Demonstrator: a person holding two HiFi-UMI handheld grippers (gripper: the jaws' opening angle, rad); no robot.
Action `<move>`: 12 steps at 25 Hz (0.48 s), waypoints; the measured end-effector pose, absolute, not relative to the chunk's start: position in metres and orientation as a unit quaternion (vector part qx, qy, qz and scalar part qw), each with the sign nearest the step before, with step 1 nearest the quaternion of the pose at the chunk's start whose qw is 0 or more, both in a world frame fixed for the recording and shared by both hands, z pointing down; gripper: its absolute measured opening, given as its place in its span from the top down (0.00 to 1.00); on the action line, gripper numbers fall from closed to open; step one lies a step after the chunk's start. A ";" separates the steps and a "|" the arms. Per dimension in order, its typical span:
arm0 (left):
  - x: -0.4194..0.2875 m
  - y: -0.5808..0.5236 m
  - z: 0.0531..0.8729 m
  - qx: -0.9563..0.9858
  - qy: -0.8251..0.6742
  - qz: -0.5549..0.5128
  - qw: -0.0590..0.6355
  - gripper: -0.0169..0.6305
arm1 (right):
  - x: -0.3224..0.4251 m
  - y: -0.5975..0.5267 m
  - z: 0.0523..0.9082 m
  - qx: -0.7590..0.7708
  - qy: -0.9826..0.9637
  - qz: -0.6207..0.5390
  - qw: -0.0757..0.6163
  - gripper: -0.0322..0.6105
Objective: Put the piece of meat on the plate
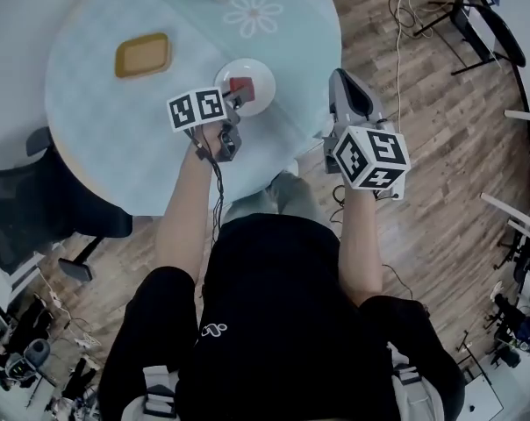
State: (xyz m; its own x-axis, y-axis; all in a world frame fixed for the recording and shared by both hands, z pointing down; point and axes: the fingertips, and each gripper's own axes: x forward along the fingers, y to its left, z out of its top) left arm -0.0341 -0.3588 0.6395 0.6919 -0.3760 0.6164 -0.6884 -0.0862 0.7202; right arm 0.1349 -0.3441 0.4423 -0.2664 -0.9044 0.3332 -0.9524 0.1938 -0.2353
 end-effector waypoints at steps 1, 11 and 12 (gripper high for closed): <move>-0.029 -0.359 0.647 0.720 -0.365 0.142 0.573 0.84 | 0.139 -0.344 0.446 0.603 -0.770 0.201 0.061 0.94; -0.024 -0.364 0.671 0.723 -0.391 0.225 0.524 0.73 | 0.166 -0.351 0.451 0.598 -0.772 0.205 0.066 0.94; -0.027 -0.364 0.671 0.725 -0.394 0.234 0.515 0.70 | 0.165 -0.353 0.449 0.595 -0.774 0.205 0.066 0.94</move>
State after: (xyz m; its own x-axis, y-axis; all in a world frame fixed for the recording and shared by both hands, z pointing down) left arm -0.0265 -0.3639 0.6715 0.5808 -0.3297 0.7443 -0.8114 -0.1602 0.5621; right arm 0.1648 -0.3530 0.4494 -0.2828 -0.8945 0.3461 -0.9487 0.2077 -0.2385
